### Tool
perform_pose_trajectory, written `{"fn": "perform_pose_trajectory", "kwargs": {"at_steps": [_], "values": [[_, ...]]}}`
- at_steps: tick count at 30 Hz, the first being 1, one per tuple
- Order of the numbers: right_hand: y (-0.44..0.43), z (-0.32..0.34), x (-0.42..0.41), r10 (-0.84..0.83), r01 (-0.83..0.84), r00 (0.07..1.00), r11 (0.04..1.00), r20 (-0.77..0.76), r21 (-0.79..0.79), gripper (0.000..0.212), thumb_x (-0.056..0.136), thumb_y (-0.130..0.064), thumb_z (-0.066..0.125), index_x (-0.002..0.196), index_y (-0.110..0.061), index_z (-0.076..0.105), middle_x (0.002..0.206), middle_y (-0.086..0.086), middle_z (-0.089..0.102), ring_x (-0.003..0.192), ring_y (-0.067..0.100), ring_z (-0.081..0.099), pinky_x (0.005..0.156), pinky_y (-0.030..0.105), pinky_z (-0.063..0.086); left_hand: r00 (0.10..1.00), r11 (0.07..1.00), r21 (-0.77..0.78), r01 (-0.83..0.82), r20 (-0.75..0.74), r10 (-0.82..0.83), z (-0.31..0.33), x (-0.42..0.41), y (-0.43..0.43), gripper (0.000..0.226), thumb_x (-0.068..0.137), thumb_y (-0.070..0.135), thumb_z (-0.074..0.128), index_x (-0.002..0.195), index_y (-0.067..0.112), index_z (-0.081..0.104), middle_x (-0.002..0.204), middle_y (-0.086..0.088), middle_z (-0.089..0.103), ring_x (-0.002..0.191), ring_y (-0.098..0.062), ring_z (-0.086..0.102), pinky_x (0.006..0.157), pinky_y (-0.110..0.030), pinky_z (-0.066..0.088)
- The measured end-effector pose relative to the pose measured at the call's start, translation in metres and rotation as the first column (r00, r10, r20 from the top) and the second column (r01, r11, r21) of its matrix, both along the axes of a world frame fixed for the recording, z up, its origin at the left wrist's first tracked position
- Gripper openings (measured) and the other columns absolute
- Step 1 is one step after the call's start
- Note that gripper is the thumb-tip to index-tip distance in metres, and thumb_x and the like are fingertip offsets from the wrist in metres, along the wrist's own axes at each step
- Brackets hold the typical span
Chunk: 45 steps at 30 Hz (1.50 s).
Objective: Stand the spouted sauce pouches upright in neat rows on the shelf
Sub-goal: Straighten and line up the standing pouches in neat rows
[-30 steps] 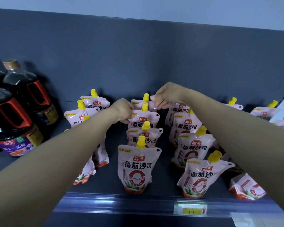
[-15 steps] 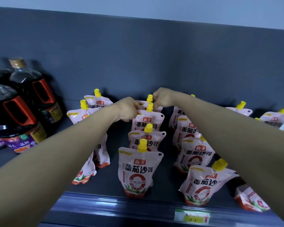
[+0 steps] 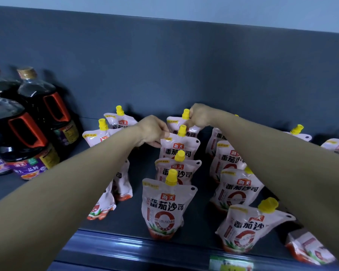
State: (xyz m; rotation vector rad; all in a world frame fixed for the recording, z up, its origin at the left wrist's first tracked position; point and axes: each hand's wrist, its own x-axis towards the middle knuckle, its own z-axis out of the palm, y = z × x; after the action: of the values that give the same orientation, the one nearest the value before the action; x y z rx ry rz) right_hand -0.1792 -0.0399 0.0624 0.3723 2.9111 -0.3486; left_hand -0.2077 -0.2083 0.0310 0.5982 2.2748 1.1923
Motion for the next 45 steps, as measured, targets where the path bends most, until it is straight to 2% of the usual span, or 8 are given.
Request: {"fn": "perform_pose_trajectory", "kwargs": {"at_steps": [4, 9, 14, 21, 27, 34, 41, 45], "values": [[0.006, 0.027, 0.006, 0.007, -0.008, 0.998, 1.0, -0.069, -0.02, 0.028, 0.09, -0.025, 0.062, 0.094, 0.002, 0.062, 0.086, 0.013, 0.049, 0.076, 0.022, 0.047, 0.061, 0.026, 0.036, 0.998, 0.998, -0.019, 0.051, 0.048, -0.05, 0.0, -0.004, -0.005, 0.024, 0.094, 0.004, 0.049, 0.072, 0.011, 0.056, 0.077, -0.007, 0.056, 0.075, -0.018, 0.058, 0.064, -0.025, 0.056], [0.006, 0.054, 0.009, -0.041, 0.035, 0.974, 0.999, -0.225, -0.034, 0.019, 0.091, -0.02, 0.057, 0.089, -0.001, 0.06, 0.087, 0.013, 0.052, 0.079, 0.022, 0.048, 0.07, 0.027, 0.037, 0.986, 0.988, -0.081, 0.129, -0.099, -0.136, 0.003, 0.0, 0.004, 0.016, 0.089, 0.0, 0.056, 0.092, 0.012, 0.065, 0.08, 0.0, 0.056, 0.071, -0.01, 0.054, 0.061, -0.022, 0.052], [0.009, 0.064, 0.017, -0.114, 0.094, 0.929, 0.993, -0.351, -0.075, 0.034, 0.089, -0.024, 0.062, 0.107, 0.006, 0.065, 0.089, 0.008, 0.058, 0.084, 0.02, 0.053, 0.08, 0.034, 0.048, 0.972, 0.989, -0.076, 0.13, -0.187, -0.143, 0.004, -0.001, 0.006, 0.014, 0.084, -0.006, 0.061, 0.092, 0.001, 0.07, 0.066, -0.001, 0.056, 0.062, -0.009, 0.052, 0.064, -0.021, 0.05], [0.01, 0.063, 0.031, -0.197, 0.139, 0.898, 0.975, -0.393, -0.171, 0.032, 0.091, -0.02, 0.059, 0.111, 0.004, 0.065, 0.11, 0.017, 0.069, 0.101, 0.028, 0.065, 0.087, 0.037, 0.051, 0.962, 0.974, -0.155, 0.165, -0.193, -0.193, 0.01, 0.006, 0.01, 0.035, 0.082, -0.011, 0.053, 0.107, 0.008, 0.067, 0.092, -0.005, 0.059, 0.089, -0.016, 0.052, 0.06, -0.02, 0.043], [0.011, 0.071, 0.043, -0.249, 0.142, 0.862, 0.955, -0.442, -0.261, 0.028, 0.091, -0.022, 0.061, 0.109, -0.001, 0.067, 0.103, 0.012, 0.069, 0.088, 0.02, 0.062, 0.072, 0.027, 0.046, 0.96, 0.983, -0.104, 0.15, -0.222, -0.17, 0.004, 0.005, 0.014, 0.013, 0.081, 0.0, 0.064, 0.087, 0.011, 0.069, 0.078, -0.002, 0.062, 0.084, -0.015, 0.056, 0.071, -0.024, 0.043], [0.014, 0.073, 0.049, -0.287, 0.162, 0.819, 0.946, -0.497, -0.28, 0.026, 0.092, -0.023, 0.059, 0.106, -0.002, 0.067, 0.107, 0.014, 0.07, 0.098, 0.024, 0.066, 0.08, 0.033, 0.053, 0.969, 1.0, 0.019, 0.007, -0.247, -0.002, -0.009, -0.003, 0.013, 0.019, 0.084, 0.002, 0.063, 0.07, 0.014, 0.064, 0.067, 0.002, 0.059, 0.074, -0.016, 0.055, 0.074, -0.028, 0.047], [0.014, 0.069, 0.051, -0.311, 0.171, 0.822, 0.934, -0.477, -0.315, 0.025, 0.093, -0.022, 0.059, 0.108, -0.004, 0.066, 0.108, 0.013, 0.069, 0.1, 0.024, 0.067, 0.081, 0.032, 0.054, 0.947, 0.985, -0.145, 0.089, -0.296, -0.129, -0.006, -0.004, 0.013, 0.027, 0.084, -0.001, 0.059, 0.064, 0.017, 0.056, 0.064, 0.001, 0.053, 0.072, -0.018, 0.051, 0.061, -0.024, 0.043], [0.014, 0.066, 0.052, -0.314, 0.169, 0.825, 0.931, -0.469, -0.325, 0.024, 0.093, -0.021, 0.059, 0.109, -0.005, 0.066, 0.108, 0.013, 0.069, 0.099, 0.023, 0.067, 0.076, 0.028, 0.053, 0.948, 0.98, -0.165, 0.107, -0.279, -0.15, -0.004, -0.006, 0.012, 0.023, 0.082, 0.003, 0.065, 0.066, 0.018, 0.058, 0.069, 0.001, 0.057, 0.079, -0.019, 0.054, 0.075, -0.031, 0.047]]}}
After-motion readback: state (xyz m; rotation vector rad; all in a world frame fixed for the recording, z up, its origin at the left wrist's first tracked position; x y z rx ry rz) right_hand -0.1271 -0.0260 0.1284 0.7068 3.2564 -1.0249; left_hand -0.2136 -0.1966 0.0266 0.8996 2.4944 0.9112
